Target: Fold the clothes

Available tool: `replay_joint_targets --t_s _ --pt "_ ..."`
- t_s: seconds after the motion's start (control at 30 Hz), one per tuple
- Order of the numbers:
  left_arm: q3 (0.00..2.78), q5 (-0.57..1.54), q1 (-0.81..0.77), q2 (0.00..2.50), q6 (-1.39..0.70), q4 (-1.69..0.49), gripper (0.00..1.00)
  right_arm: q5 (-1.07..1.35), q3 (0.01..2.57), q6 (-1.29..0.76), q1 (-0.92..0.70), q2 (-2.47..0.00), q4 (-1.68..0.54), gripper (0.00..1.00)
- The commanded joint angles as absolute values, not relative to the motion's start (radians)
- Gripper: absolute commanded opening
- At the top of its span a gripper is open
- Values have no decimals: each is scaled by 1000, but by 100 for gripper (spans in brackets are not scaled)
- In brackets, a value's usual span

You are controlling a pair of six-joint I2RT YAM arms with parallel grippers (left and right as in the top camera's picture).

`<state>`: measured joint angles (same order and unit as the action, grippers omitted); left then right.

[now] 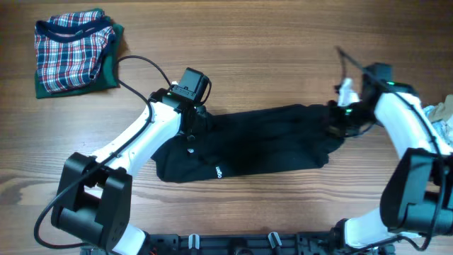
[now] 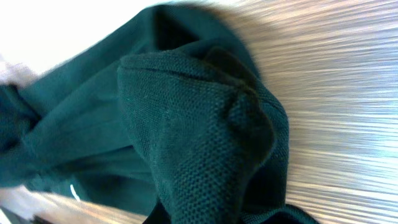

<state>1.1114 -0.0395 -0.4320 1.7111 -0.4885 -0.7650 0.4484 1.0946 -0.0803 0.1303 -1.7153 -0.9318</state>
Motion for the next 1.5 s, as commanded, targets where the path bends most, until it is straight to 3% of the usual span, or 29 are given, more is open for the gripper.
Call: replay_joint_targets --t_s 0.0,0.3,0.33,0.4,0.43,0.63,0.8,0.93,1.07,1.23,1.47 --pt "1103 -53 -434 1719 -506 -762 6 464 1114 -155 -12 -1718 -933 4" --pt "1103 -53 -434 1719 -506 -751 6 469 1116 -337 -302 -1701 -853 4" --pt "1103 -53 -434 1719 -506 -751 6 474 1116 -344 -324 -1701 -851 11" --pt "1103 -53 -435 1719 -506 -751 6 508 1116 -339 -356 -1701 -847 49" --pt "1103 -53 -435 1719 -506 -751 6 527 1116 -331 -364 -1701 -845 53" --pt "1103 -53 -435 1719 -506 -748 6 568 1165 -281 -373 -1637 -851 53" --pt "1113 -53 -419 1688 -514 -756 4 411 1171 -325 -308 -1502 -891 52" --pt "1159 -49 -401 1505 -513 -793 16 300 1170 -313 -290 -1500 -985 54" --pt "1160 -49 -401 1293 -514 -805 37 254 1169 -305 -290 -1500 -1011 53" --pt "1160 -49 -401 1109 -514 -855 41 303 1168 -142 -308 -1500 -1042 48" --pt "1159 -49 -401 1098 -523 -968 47 292 1086 -67 -357 -1500 -981 47"
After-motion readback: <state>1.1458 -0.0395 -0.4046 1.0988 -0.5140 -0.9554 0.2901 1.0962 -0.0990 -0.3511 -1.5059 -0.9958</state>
